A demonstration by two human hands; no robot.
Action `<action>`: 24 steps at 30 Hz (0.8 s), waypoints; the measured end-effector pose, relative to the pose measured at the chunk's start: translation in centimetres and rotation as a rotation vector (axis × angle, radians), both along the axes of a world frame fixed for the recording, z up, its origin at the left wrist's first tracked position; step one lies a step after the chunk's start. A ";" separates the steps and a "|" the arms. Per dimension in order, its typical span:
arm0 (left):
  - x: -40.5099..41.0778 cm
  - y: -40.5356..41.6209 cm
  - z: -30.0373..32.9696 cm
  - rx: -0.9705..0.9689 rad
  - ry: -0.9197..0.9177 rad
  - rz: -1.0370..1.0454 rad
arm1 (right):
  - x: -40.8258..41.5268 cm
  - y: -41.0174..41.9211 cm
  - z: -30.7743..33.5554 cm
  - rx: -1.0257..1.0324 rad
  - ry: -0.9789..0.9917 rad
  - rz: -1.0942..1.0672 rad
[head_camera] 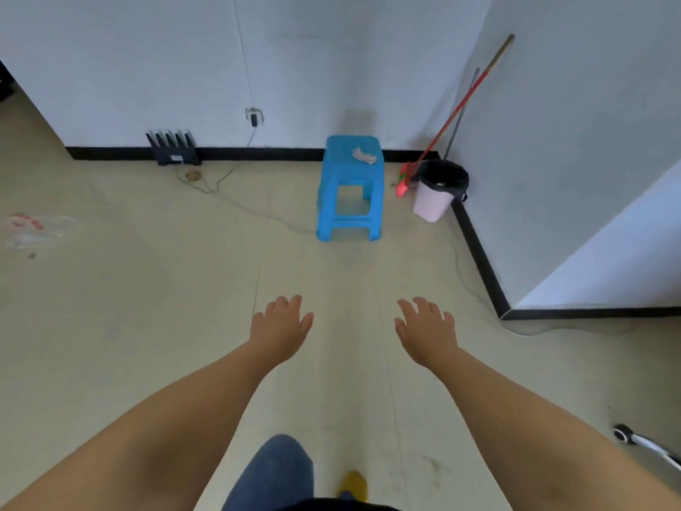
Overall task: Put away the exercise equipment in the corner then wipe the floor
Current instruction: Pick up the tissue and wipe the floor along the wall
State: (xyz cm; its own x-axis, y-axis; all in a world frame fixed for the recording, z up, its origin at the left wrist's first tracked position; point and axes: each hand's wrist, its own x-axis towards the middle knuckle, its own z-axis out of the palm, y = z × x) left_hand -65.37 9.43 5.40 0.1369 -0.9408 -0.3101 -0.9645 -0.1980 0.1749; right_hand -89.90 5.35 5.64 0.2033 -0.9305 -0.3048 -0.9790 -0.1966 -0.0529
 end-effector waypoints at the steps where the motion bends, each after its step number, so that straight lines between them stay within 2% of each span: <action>1: 0.3 -2.3 -0.5 0.001 0.001 0.013 | 0.5 -2.5 -0.2 -0.006 -0.005 0.015; 6: 2.6 -15.4 -2.6 0.054 0.009 0.057 | 3.6 -15.2 -2.0 0.001 0.014 0.106; 17: 9.7 -46.4 -0.4 0.037 -0.011 -0.061 | 8.7 -42.5 -1.3 0.035 -0.032 -0.053; 24: 9.2 -61.4 -3.6 0.058 0.043 -0.123 | 9.2 -58.6 -4.8 0.088 0.002 -0.025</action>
State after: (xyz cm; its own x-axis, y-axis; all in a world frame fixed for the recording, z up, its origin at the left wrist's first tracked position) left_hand -56.21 -51.98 1.79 0.0073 -0.9301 -0.3673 -0.9739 -0.0899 0.2084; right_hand -80.71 -53.30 0.86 0.1793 -0.9051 -0.3856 -0.9838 -0.1664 -0.0670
